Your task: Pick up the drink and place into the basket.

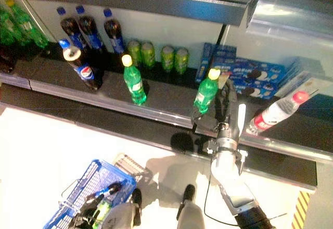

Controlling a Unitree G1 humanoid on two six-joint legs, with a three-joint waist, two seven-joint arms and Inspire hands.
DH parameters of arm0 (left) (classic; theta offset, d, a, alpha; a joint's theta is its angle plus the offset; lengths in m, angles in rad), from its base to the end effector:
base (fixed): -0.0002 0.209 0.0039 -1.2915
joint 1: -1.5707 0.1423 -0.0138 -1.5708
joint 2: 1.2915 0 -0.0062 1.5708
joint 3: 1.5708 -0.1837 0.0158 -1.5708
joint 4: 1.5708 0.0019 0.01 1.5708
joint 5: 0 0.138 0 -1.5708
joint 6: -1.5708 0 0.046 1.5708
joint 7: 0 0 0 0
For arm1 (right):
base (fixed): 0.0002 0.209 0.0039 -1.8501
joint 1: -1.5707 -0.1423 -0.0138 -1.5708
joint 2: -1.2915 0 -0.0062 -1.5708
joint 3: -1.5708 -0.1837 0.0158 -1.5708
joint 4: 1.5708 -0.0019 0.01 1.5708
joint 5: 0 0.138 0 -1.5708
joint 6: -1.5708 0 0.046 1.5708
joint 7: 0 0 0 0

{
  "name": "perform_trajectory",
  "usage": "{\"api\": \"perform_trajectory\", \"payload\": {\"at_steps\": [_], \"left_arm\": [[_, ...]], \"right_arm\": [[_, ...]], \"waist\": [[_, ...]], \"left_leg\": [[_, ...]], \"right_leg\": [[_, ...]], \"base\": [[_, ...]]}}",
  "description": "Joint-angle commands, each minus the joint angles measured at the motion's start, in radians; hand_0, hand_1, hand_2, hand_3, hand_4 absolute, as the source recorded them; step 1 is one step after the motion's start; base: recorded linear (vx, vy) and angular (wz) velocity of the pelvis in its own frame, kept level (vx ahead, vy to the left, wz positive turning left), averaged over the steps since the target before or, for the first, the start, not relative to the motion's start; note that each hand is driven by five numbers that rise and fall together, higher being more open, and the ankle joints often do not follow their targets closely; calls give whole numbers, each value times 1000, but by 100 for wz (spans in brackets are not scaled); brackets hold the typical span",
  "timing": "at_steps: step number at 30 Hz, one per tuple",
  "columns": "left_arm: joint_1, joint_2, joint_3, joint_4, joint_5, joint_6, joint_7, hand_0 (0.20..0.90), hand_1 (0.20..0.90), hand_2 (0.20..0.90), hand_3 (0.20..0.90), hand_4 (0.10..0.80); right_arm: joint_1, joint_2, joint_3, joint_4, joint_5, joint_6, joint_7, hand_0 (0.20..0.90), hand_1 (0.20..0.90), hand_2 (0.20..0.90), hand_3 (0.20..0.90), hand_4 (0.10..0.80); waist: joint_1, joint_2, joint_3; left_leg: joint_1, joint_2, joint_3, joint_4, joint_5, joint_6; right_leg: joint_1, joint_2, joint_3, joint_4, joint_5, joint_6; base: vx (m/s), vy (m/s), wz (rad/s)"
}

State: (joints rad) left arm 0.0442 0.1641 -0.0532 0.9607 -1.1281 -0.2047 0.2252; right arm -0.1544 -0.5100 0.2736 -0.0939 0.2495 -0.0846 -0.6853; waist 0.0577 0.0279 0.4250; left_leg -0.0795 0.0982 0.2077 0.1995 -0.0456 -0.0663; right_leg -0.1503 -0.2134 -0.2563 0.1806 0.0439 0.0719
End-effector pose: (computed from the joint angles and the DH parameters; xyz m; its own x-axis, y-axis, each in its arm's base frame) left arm 0.1045 0.2072 -0.1006 0.4260 0.3910 -0.8159 -0.8579 0.4610 -0.2269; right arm 0.2239 -0.1768 0.0930 0.8962 -0.3167 0.3106 0.3643 0.9250 -0.1079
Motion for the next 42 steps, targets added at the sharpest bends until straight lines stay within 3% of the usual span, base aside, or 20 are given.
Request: {"api": "perform_trajectory", "payload": {"at_steps": [1,16,26,37,39,40,41,42], "left_arm": [[46,8,-22,-130,-20,-120,-65,300,300,300,200,100],[32,7,-54,-187,-8,-106,-87,300,300,300,200,100],[27,14,-84,-217,-5,-96,-104,300,300,300,200,100],[23,37,-77,-207,-4,-70,-109,300,300,300,200,100],[25,39,-77,-205,-3,-69,-112,300,300,300,200,100],[26,42,-73,-203,-2,-62,-115,300,300,300,200,100],[26,42,-72,-203,-1,-61,-115,300,300,300,200,100],[29,45,-71,-201,2,-57,-120,300,300,300,200,100]], "right_arm": [[-146,-19,-21,-88,-30,-62,-102,900,900,900,900,800],[-357,19,-21,64,-33,-30,-260,900,900,900,900,800],[-464,29,-32,157,22,-26,-285,900,900,900,900,800],[-595,-28,-88,268,88,-46,-305,900,900,900,900,800],[-603,-32,-96,276,87,-47,-306,869,869,869,864,764],[-615,-39,-102,288,91,-46,-307,509,509,509,444,344],[-617,-40,-104,289,91,-45,-308,326,326,326,230,130],[-624,-49,-113,301,94,-50,-304,300,300,300,200,100]], "waist": [[16,16,-13],[51,72,95],[73,97,95],[98,108,95],[101,107,95],[104,106,95],[104,106,95],[107,106,95]], "left_leg": [[-92,-35,-59,131,-19,16],[-204,-43,-97,204,62,10],[-272,-47,-111,211,98,11],[-295,-48,-115,227,98,12],[-296,-49,-116,230,97,12],[-294,-49,-117,232,97,13],[-294,-49,-117,232,97,13],[-292,-49,-118,235,95,14]], "right_leg": [[26,-10,-35,175,-148,-19],[-56,-16,-32,249,-156,-43],[-117,-13,-30,266,-155,-50],[-128,-21,-41,277,-158,-49],[-126,-21,-42,279,-158,-50],[-123,-21,-43,280,-159,-50],[-122,-21,-43,281,-159,-50],[-117,-24,-47,283,-160,-50]], "base": [[0,0,0],[-3,2,1],[1,0,0],[0,0,0],[0,0,0],[0,0,0],[42,12,2],[0,0,0]]}}
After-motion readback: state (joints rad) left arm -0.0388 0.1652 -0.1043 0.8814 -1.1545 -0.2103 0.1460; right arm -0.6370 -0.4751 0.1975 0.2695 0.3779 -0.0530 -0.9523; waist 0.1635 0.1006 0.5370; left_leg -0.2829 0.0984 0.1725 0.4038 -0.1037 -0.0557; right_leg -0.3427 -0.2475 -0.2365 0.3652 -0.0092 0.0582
